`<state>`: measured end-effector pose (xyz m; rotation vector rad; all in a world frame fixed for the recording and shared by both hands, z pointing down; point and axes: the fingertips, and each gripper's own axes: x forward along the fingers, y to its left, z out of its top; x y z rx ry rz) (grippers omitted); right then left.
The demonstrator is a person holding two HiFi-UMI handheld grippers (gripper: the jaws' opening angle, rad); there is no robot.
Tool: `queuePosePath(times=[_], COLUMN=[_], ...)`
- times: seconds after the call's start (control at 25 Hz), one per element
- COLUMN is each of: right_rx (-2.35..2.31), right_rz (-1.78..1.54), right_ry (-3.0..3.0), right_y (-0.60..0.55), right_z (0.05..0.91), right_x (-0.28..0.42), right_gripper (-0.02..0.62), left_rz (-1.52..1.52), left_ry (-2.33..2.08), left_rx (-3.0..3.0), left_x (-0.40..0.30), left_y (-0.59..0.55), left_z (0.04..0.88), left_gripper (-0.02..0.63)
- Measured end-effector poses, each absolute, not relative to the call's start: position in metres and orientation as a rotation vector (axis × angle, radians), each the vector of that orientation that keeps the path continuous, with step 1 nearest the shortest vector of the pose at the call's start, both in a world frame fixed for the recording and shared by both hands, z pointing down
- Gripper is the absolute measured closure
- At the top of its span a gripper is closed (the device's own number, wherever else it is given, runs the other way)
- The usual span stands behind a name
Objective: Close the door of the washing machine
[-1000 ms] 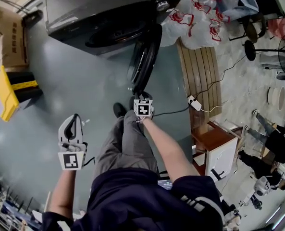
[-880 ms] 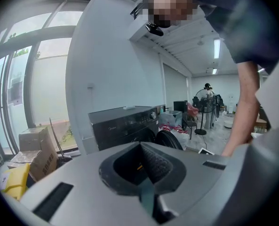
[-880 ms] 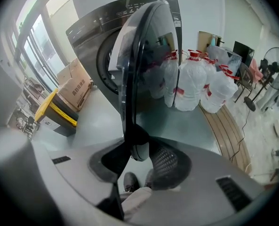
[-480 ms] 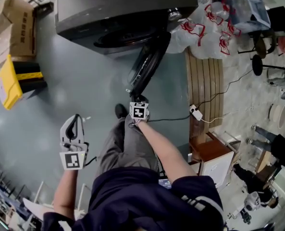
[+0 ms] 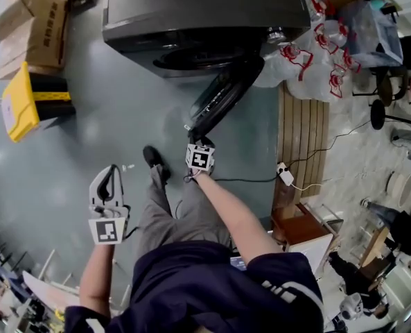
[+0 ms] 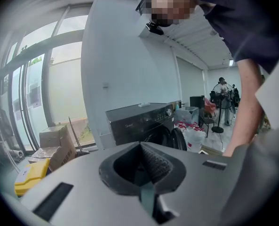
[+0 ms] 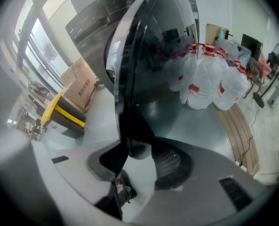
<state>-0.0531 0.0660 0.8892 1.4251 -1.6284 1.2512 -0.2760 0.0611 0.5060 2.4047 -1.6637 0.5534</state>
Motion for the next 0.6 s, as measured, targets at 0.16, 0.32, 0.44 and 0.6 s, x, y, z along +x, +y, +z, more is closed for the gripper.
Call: queuePosePath(times=[0.16, 0.32, 0.44, 0.6], right_rx=[1.467, 1.527, 1.550, 1.585], right_rz=[1.257, 1.269, 1.300, 1.339], right_ry=[-1.626, -1.630, -1.602, -1.580], right_y=[0.048, 0.028, 0.018, 0.000], right_z=[0.887, 0.886, 0.887, 0.887], right_x=[-0.071, -0.090, -0.102, -0.118], right_gripper=[0.422, 0.422, 0.420, 0.417], left_rz=[0.566, 0.564, 0.562, 0.555], left_ry=[-1.631, -1.587, -1.569, -1.553], left_rx=[2.421, 2.441, 2.456, 2.472], left_x=[-0.300, -0.324, -0.339, -0.354], left_y=[0.055, 0.046, 0.040, 0.032], left_z=[0.512, 0.515, 0.516, 0.520], left_gripper=[0.583, 0.583, 0.583, 0.583])
